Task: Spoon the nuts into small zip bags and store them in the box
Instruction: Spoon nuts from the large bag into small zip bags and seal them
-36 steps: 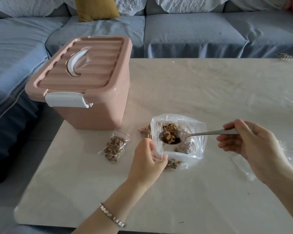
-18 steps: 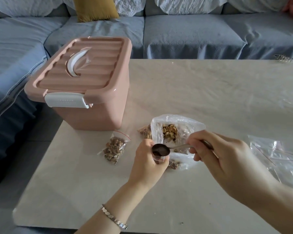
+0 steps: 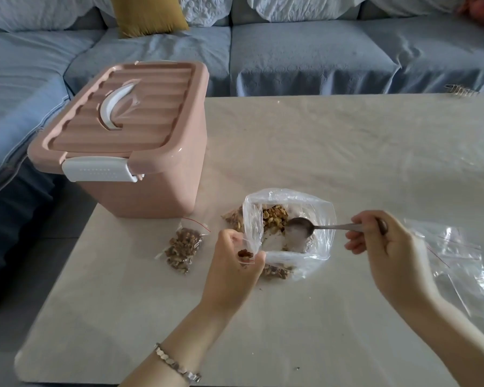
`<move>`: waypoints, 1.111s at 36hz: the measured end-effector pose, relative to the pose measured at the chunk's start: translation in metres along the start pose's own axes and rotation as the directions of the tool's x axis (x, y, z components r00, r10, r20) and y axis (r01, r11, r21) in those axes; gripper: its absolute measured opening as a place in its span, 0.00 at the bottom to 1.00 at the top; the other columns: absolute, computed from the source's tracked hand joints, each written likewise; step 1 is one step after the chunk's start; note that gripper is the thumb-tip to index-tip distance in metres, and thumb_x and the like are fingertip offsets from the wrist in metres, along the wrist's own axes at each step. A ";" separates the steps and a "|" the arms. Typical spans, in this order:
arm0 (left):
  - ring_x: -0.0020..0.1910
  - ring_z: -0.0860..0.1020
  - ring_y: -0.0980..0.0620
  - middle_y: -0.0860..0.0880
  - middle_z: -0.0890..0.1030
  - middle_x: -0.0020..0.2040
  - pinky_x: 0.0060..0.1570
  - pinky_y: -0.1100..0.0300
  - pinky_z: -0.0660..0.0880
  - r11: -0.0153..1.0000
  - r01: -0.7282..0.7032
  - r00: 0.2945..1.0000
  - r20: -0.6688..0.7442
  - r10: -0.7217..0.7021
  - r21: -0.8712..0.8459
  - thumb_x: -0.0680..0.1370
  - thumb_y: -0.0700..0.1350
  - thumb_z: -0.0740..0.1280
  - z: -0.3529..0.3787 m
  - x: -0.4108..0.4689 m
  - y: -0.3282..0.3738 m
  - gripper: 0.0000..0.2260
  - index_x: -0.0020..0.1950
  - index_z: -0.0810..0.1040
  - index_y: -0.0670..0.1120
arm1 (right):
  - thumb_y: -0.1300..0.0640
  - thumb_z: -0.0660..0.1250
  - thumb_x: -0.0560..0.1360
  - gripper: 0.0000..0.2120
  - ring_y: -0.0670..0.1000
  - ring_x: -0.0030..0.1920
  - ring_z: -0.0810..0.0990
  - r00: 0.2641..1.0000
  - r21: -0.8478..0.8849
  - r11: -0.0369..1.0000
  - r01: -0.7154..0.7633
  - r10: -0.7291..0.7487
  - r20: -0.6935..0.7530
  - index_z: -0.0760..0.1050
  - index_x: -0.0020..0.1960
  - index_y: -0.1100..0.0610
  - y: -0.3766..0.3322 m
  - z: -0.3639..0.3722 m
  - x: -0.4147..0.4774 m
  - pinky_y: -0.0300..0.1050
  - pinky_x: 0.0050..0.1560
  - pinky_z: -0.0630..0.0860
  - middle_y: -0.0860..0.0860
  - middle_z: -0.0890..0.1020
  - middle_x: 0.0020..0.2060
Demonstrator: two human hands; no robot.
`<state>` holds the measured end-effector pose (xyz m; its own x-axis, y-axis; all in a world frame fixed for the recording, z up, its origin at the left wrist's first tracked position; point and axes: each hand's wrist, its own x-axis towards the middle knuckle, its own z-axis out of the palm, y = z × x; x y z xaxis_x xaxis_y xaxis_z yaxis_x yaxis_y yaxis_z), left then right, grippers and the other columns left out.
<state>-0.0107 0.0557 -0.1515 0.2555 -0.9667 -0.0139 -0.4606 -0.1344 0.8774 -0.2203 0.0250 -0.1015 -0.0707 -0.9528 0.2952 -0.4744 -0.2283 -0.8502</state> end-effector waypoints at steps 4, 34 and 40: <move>0.51 0.72 0.58 0.61 0.69 0.47 0.46 0.64 0.66 1.000 0.029 0.999 0.037 -0.029 0.010 0.73 0.48 0.68 -0.001 0.001 0.006 0.15 0.53 0.63 0.52 | 0.61 0.58 0.79 0.07 0.44 0.34 0.81 0.999 0.001 0.999 -0.039 0.039 -0.008 0.74 0.45 0.55 0.009 0.019 -0.007 0.27 0.36 0.72 0.48 0.81 0.33; 0.45 0.74 0.65 0.54 0.71 0.47 0.39 0.77 0.68 0.993 -0.107 0.994 -0.031 0.106 -0.055 0.71 0.40 0.72 -0.004 -0.001 0.003 0.16 0.48 0.66 0.51 | 0.59 0.54 0.81 0.14 0.49 0.26 0.81 0.816 0.510 0.682 -0.524 0.573 0.071 0.74 0.42 0.61 0.001 0.002 -0.020 0.35 0.28 0.77 0.54 0.81 0.24; 0.48 0.71 0.57 0.56 0.71 0.46 0.44 0.73 0.67 0.997 -0.066 0.998 0.009 0.066 0.036 0.69 0.50 0.71 0.000 0.003 -0.003 0.15 0.47 0.66 0.51 | 0.60 0.54 0.81 0.14 0.48 0.24 0.79 0.864 0.484 0.742 -0.464 0.499 0.062 0.73 0.40 0.61 -0.014 -0.012 -0.002 0.35 0.26 0.75 0.54 0.81 0.25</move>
<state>-0.0089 0.0535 -0.1546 0.2174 -0.9753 0.0397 -0.5068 -0.0780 0.8585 -0.2242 0.0324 -0.0851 -0.2432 -0.9498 -0.1967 0.1055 0.1757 -0.9788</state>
